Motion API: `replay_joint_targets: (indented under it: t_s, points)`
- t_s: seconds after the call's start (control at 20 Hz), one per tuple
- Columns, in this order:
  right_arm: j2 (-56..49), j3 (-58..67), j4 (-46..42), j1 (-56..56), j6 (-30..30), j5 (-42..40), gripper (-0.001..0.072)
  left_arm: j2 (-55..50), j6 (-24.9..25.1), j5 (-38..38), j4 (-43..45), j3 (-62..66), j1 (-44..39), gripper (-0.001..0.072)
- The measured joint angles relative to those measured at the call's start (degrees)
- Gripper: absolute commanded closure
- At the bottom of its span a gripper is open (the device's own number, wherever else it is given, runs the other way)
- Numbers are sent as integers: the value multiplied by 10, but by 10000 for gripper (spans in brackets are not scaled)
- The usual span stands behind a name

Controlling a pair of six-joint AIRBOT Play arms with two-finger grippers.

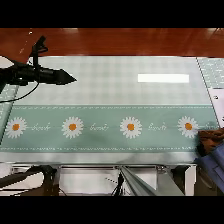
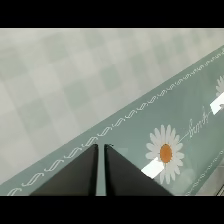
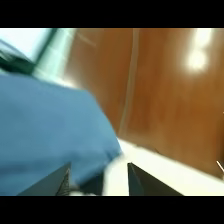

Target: Fold the shirts.

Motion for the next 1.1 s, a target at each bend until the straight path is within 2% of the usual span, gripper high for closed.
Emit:
replay_joint_targets:
  t_s: [0.05, 0.15, 0.2, 0.25, 0.3, 0.35, 0.45, 0.5, 0.55, 0.6, 0.65, 0.9, 1.1]
  points:
    - [0, 0, 44, 0, 0, -24, 281, 0, 0, -3, -9, 0, 0, 240]
    - [-4, -1, 179, 0, 0, -83, 281, 1, -1, -20, -34, 0, 0, 241]
    - [-11, -2, 262, 0, -5, -114, 281, 1, -1, -33, -44, 3, -1, 254]
    - [-20, -4, 341, 0, -11, -138, 281, 2, -2, -43, -50, 7, -3, 347]
    - [-35, -6, 422, 0, -25, -155, 280, 4, -7, -53, -46, 11, -8, 390]
    - [-53, -7, 489, 2, -41, -165, 275, 7, -20, -63, -34, 17, -15, 390]
    - [-91, -13, 565, 17, -74, -164, 162, 19, -56, -71, 21, 32, -39, 389]
    - [-110, -19, 578, 33, -88, -159, 160, 26, -78, -75, 62, 41, -56, 370]
    - [-126, -28, 584, 54, -100, -156, 159, 33, -99, -74, 104, 48, -73, 266]
    - [-142, -39, 586, 82, -111, -157, 156, 38, -123, -75, 155, 54, -93, 79]
    - [-156, -52, 579, 113, -119, -159, 105, 42, -146, -77, 200, 59, -113, 9]
    - [-217, -93, 509, 302, -151, -203, 104, 49, -249, -95, 384, 68, -212, -13]
    - [-240, -101, 477, 408, -155, -266, 105, 50, -297, -100, 448, 69, -261, -13]
